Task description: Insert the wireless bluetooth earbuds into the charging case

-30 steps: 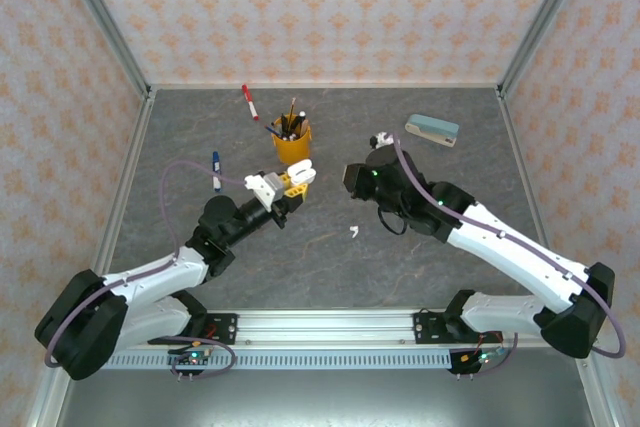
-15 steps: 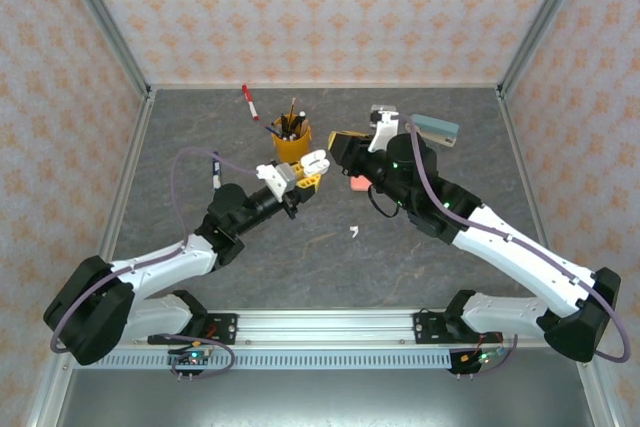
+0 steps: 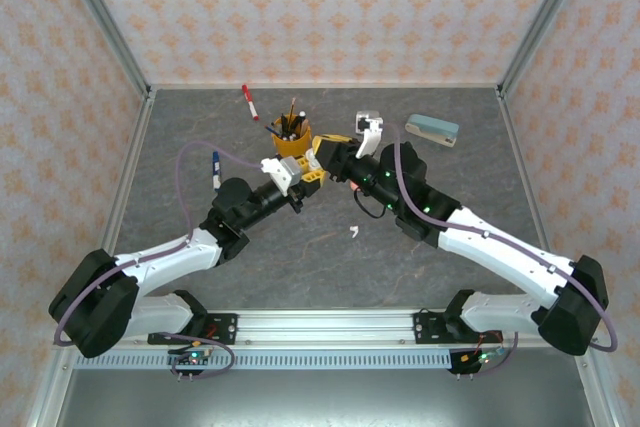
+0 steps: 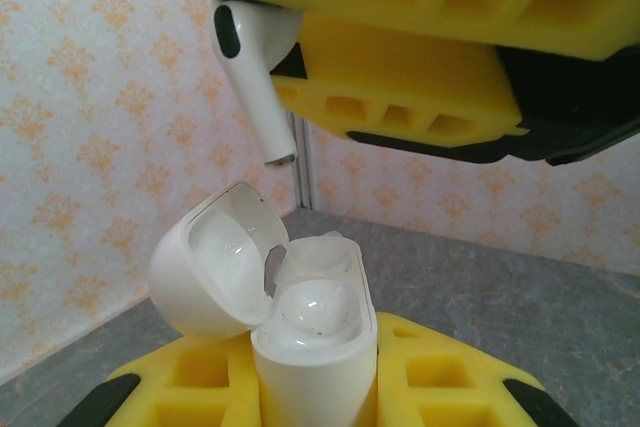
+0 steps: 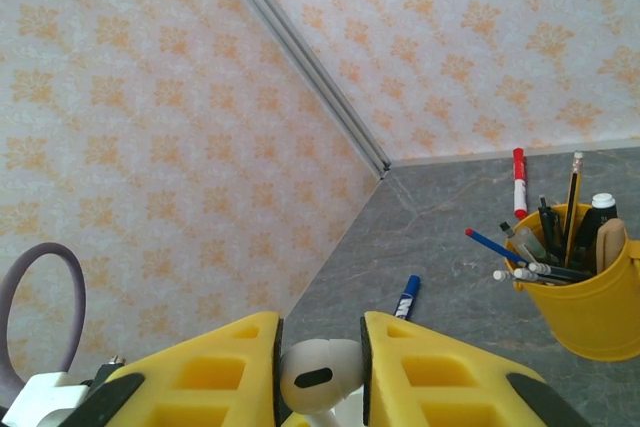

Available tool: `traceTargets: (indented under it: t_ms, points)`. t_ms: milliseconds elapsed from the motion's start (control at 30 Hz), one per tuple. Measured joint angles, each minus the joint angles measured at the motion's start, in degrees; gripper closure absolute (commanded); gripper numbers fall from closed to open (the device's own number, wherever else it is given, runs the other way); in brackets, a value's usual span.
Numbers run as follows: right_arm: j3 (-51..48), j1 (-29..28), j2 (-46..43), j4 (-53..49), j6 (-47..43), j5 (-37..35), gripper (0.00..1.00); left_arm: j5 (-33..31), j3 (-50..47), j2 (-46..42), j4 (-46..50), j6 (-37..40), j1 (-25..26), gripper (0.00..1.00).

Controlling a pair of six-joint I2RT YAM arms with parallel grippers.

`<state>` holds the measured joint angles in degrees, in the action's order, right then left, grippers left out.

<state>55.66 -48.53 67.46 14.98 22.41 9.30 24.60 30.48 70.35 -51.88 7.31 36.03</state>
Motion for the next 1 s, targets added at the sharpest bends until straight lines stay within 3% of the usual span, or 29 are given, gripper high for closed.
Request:
traceTargets:
  t_ms: [1000]
  points:
    - [-5.3,0.1,2.3,8.2,3.2,0.3,0.77,-1.9,0.6,0.3,0.4,0.0,0.0,1.00]
